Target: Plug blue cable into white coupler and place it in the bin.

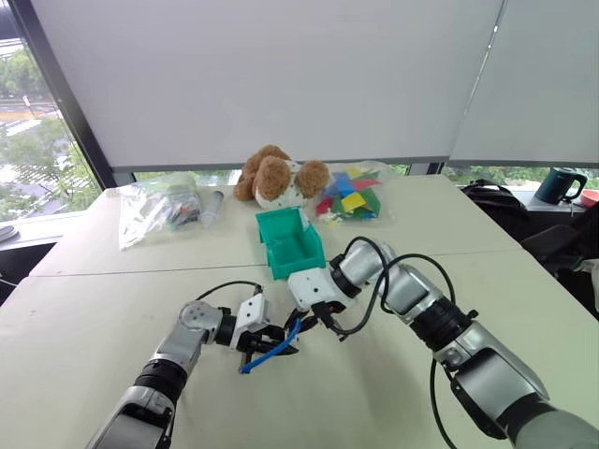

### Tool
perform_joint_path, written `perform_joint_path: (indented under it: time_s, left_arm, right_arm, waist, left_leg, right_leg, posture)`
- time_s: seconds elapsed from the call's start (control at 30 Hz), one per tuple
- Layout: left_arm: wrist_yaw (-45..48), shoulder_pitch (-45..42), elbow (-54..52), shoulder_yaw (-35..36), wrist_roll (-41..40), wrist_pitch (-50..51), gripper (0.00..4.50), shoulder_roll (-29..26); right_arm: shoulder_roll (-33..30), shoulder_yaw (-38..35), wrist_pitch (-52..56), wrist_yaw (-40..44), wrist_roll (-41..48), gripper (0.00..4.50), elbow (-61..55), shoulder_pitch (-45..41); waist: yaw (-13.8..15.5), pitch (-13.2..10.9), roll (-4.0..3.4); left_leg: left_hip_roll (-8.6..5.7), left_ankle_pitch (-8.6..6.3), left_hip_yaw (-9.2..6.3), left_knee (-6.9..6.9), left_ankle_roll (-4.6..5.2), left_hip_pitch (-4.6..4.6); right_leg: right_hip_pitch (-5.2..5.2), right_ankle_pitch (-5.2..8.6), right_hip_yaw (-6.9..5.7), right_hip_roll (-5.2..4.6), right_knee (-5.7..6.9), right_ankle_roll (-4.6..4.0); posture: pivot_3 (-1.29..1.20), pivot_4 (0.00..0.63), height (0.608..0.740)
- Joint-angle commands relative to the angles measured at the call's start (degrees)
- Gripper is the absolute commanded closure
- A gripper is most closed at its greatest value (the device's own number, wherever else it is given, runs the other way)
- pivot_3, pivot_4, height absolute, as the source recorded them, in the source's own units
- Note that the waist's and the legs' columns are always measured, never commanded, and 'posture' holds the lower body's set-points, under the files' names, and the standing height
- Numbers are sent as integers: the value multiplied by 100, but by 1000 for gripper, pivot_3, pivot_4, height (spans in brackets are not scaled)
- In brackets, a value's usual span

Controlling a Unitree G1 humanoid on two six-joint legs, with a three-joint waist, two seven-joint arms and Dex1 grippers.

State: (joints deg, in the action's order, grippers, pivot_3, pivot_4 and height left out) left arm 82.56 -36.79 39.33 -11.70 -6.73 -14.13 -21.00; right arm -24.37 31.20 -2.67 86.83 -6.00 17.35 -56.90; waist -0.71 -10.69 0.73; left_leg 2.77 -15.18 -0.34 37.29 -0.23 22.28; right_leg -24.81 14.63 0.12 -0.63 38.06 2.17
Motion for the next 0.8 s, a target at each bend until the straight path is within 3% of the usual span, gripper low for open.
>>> perform_joint_path:
  time_s: [0.03, 0.8]
  left_arm:
    - [128, -70, 5, -62, 28, -89, 4151, -60]
    - [295, 87, -301, -174, -11, -277, 4151, -73]
  right_arm:
    - [31, 157, -61, 291, -2, 4500, 69, -62]
    - [108, 885, -75, 567, 400, 4500, 984, -518]
  waist:
    - [1, 0, 0]
    - [0, 1, -1]
  left_leg:
    - [0, 0, 0, 0, 0, 0]
    - [0, 0, 0, 0, 0, 0]
  right_leg:
    - [0, 0, 0, 0, 0, 0]
    - [0, 0, 0, -1, 0, 0]
  posture:
    - [0, 150, 740]
    - [0, 150, 740]
